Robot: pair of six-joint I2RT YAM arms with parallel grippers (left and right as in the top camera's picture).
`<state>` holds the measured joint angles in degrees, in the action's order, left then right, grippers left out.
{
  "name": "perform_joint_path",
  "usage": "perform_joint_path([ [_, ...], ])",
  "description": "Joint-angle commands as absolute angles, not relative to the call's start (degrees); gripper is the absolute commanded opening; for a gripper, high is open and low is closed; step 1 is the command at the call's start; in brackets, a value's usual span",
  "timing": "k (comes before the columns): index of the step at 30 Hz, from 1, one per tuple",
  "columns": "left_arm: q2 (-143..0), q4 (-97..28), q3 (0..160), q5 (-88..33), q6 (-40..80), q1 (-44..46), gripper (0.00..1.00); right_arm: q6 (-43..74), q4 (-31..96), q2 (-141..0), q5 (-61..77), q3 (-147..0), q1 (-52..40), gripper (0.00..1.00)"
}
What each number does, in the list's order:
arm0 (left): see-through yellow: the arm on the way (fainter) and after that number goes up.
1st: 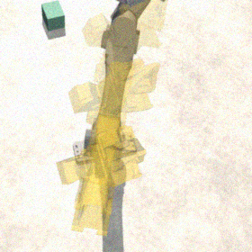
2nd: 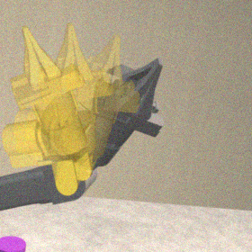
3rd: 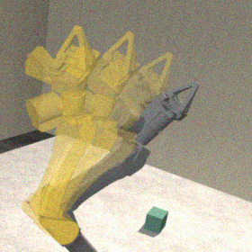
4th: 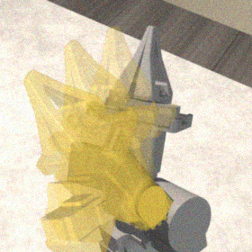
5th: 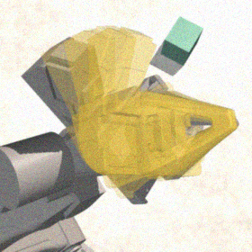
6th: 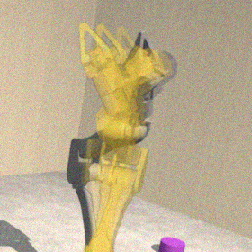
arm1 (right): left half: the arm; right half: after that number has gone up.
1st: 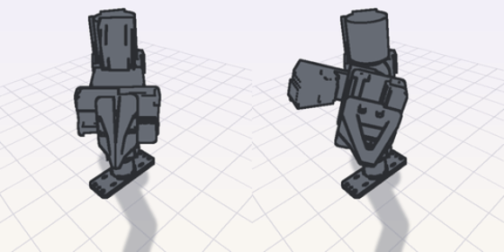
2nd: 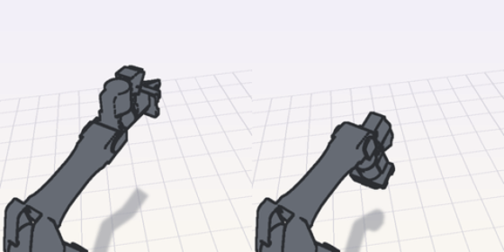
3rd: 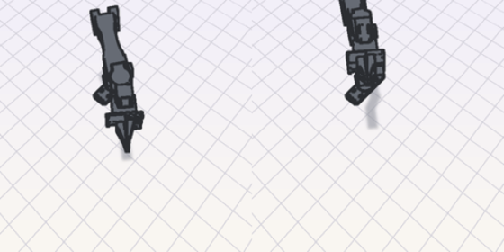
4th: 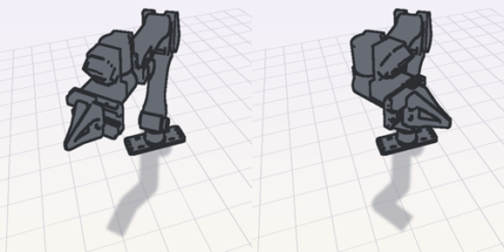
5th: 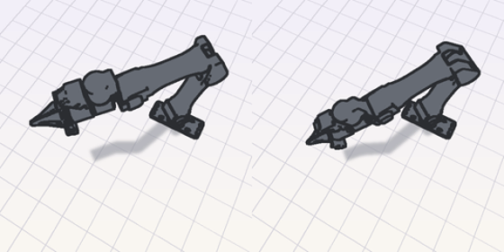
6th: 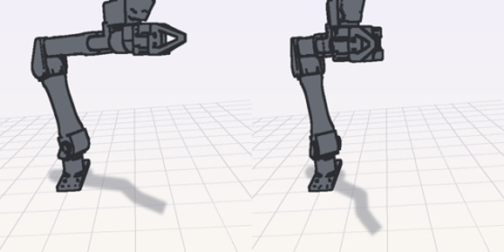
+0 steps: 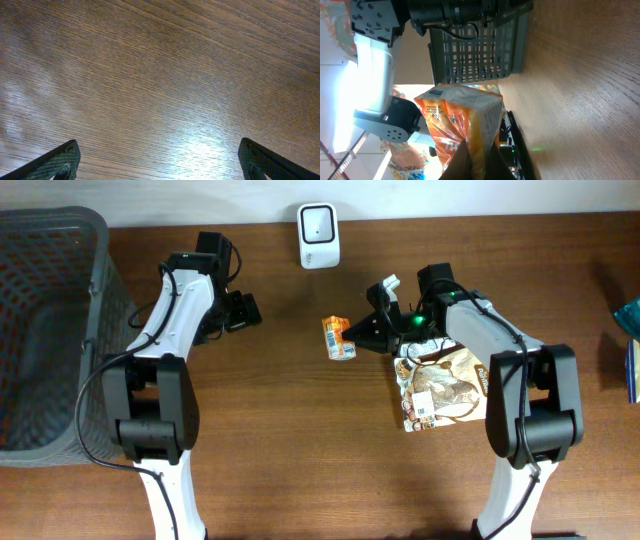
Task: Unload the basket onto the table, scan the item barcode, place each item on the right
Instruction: 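Raise the orange box up to the white scanner with the right gripper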
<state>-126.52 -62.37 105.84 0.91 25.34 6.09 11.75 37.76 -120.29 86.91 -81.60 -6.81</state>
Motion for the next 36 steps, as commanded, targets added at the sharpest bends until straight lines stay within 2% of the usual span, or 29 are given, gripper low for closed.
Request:
perform_joint_path([
  [1,-124.81,-62.46,105.6,1.32,25.21,6.22,0.99,11.44,37.63,-120.6,88.9,-82.32,-6.63,0.04],
  [3,-124.81,-62.46,105.6,1.32,25.21,6.22,0.99,12.05,37.63,-120.6,86.37,-82.37,-6.72,0.04],
  [6,-124.81,-62.43,105.6,1.32,25.21,6.22,0.99,18.39,37.65,-120.11,72.2,-83.02,-6.92,0.04],
  [9,-124.81,-62.46,105.6,1.32,25.21,6.22,0.99,20.05,41.47,-117.84,51.37,-85.95,-8.38,0.04],
  [13,-124.81,-62.43,105.6,1.32,25.21,6.22,0.99,19.97,50.61,-117.08,18.59,-97.25,-12.73,0.04],
  [16,-124.81,-62.43,105.6,1.32,25.21,6.22,0.99,14.96,49.36,-117.1,-5.32,-103.61,-17.1,0.04],
  [19,-124.81,-62.46,105.6,1.32,25.21,6.22,0.99,5.32,38.81,-117.1,-22.79,-105.45,-21.52,0.04],
  [24,-124.81,-62.46,105.6,1.32,25.21,6.22,0.99,-10.68,17.91,-119.59,-26.2,-105.45,-24.93,0.04],
  [29,-124.81,-62.43,105.6,1.32,25.21,6.22,0.99,-15.42,0.05,-124.7,-26.04,-105.45,-24.99,0.04],
  [33,-124.81,-62.46,105.6,1.32,25.21,6.22,0.99,-19.22,-10.63,-129.03,-18.5,-105.45,-25.02,0.04],
  [36,-124.81,-62.46,105.6,1.32,25.21,6.22,0.99,-27.18,-15.38,-132.27,-11.7,-105.45,-25.02,0.04],
])
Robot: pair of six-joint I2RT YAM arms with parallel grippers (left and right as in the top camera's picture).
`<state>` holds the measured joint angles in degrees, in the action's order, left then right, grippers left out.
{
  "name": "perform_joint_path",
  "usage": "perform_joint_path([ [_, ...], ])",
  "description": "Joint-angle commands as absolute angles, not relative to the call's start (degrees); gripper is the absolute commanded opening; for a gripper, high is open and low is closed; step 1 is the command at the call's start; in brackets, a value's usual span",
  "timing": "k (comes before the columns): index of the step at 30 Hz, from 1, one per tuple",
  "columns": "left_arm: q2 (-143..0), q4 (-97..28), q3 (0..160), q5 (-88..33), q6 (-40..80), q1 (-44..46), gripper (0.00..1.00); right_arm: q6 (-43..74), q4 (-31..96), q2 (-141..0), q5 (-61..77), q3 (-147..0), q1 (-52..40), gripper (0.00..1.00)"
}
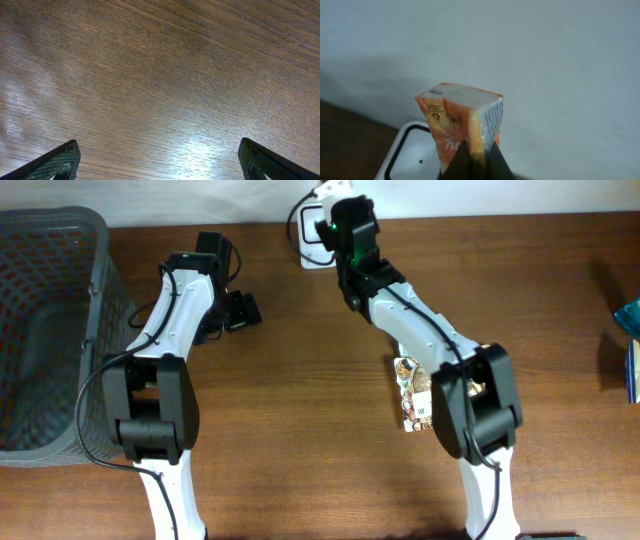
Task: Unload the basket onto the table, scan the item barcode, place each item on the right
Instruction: 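Raise the orange box up to the white scanner with the right gripper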
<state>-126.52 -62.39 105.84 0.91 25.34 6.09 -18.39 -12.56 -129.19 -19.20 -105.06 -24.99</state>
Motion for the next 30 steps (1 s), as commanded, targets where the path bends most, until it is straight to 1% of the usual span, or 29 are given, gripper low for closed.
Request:
perform_joint_path([
  [1,-124.81,-62.43,105.6,1.32,25.21,6.22,0.99,-30.15,-16.71,-133.25,-11.6,-105.45,-25.06,0.04],
  [4,-124.81,-62.46,105.6,1.32,25.21,6.22,0.99,-34.22,-18.06,-134.82,-12.23,-105.45,-25.06,0.04],
  [11,-124.81,-62.43,105.6,1.32,25.21,6.22,0.99,-34.3,-15.2,-135.5,-10.04,-105.45,-25.02,0.04],
  [16,-124.81,-62.46,105.6,1.32,25.21,6.22,0.99,-34.11,-15.57,-135.5,-12.01,-105.45,-24.99,0.04],
  [17,-124.81,-62.46,105.6,1.32,25.21,6.22,0.99,-29.41,-18.87,-135.48,-18.9,-105.45,-24.99,0.04],
  [19,-124.81,-62.46,105.6,1.32,25.21,6.22,0.99,-23.46,-22.31,-135.04,-25.89,-105.45,-24.99,0.04],
  [21,-124.81,-62.46,105.6,1.32,25.21,6.22,0.99,-19.75,-23.79,-133.38,-29.69,-105.45,-24.91,0.04],
  [25,-124.81,-62.46,105.6,1.32,25.21,6.22,0.99,-18.0,-19.4,-128.25,-29.87,-105.45,-24.16,0.04],
  [27,-124.81,-62.46,105.6,1.32,25.21,6.22,0.99,-15.51,-15.99,-125.62,-32.32,-105.45,-23.42,0.04],
  [30,-124.81,-62.46,105.6,1.32,25.21,6.22,0.99,-13.98,-6.31,-120.84,-34.89,-105.45,-20.95,0.04],
])
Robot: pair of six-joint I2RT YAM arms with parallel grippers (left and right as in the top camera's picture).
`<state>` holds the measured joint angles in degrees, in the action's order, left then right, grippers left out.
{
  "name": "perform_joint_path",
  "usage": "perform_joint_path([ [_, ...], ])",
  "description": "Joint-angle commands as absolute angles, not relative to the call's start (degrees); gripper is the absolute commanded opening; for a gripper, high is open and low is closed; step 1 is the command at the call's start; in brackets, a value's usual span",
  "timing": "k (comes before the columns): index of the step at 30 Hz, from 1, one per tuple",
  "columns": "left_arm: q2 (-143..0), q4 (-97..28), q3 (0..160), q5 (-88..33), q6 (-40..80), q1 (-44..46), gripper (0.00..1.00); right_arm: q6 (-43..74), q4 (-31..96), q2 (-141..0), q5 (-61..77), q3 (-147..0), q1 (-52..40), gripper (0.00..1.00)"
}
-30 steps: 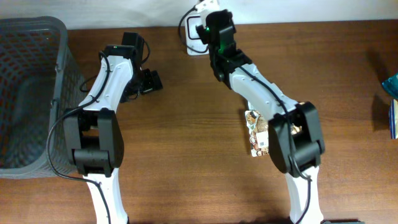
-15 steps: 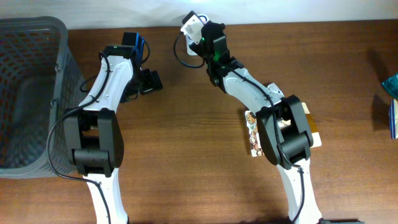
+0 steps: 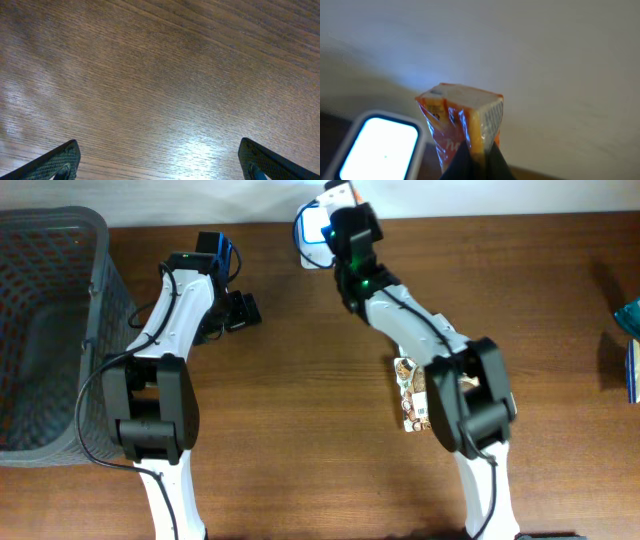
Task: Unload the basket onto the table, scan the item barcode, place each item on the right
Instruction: 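Raise the orange box up to the white scanner with the right gripper, then carry the box to the right edge and release it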
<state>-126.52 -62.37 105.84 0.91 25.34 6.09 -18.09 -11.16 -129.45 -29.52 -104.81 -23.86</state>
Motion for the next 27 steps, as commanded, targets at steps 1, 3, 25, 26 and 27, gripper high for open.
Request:
perform_joint_path([
  [1,-124.81,-62.46,105.6,1.32,25.21,6.22,0.99,-12.95,-1.78,-119.0,-36.25,-105.45,-19.62,0.04],
  [3,-124.81,-62.43,105.6,1.32,25.21,6.22,0.99,-8.82,6.24,-116.03,-38.98,-105.45,-17.02,0.04],
  [25,-124.81,-62.43,105.6,1.32,25.21,6.22,0.99,14.48,51.64,-116.62,-15.16,-101.03,32.1,0.04],
  [26,-124.81,-62.46,105.6,1.32,25.21,6.22,0.99,14.48,51.62,-117.03,-15.16,-101.03,32.42,0.04],
  [27,-124.81,-62.43,105.6,1.32,25.21,6.22,0.99,14.46,51.57,-117.71,-15.44,-101.03,32.82,0.04],
])
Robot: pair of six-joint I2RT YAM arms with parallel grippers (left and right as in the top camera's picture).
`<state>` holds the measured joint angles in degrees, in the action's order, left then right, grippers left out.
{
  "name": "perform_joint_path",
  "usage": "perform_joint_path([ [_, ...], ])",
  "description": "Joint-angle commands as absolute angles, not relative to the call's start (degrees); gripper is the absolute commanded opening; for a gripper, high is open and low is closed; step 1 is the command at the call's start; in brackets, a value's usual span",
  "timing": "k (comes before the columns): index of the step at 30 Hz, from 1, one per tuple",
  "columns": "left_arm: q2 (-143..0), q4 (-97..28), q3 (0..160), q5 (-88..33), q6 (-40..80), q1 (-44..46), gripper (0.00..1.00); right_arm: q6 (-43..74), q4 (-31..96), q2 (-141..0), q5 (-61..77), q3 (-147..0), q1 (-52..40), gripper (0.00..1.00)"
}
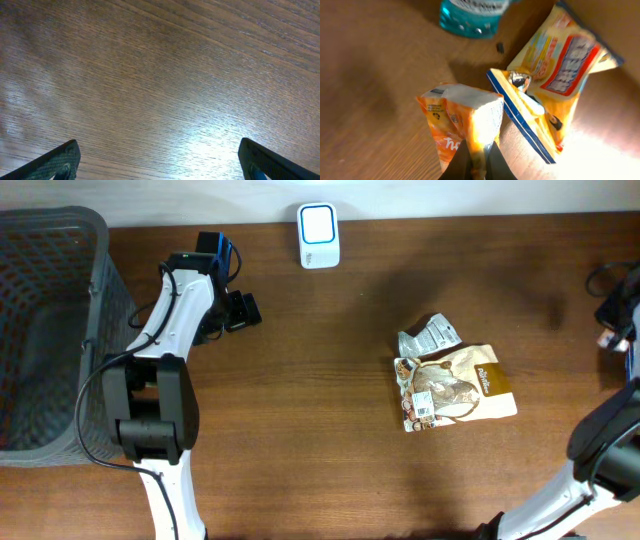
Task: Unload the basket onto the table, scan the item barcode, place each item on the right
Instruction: 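Carry the box to the right edge and release it, then reach the right gripper back down onto the PanTree bag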
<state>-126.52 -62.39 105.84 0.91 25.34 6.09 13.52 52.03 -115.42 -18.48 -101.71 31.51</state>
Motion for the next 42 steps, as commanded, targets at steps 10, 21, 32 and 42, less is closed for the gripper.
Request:
perform_joint_path([
  [10,-124.81,-62.46,105.6,1.32,25.21,6.22,0.99,13.82,47.66,-122.43,-19.75,-101.43,33.82,0.99],
  [21,-124.81,-62.46,105.6,1.32,25.21,6.22,0.99,14.0,52.05,-112.36,-13.67,-108.95,32.03,0.99],
  [32,-124.81,-62.46,105.6,1.32,25.21,6.22,0.99,13.15,72.34,-107.72,24.82,-106.85,19.03,0.99],
  [42,-124.81,-62.43,105.6,1.32,25.21,6.22,0.99,20.69,74.32,-109.08,14.59,-94.11,3.33,0.99],
])
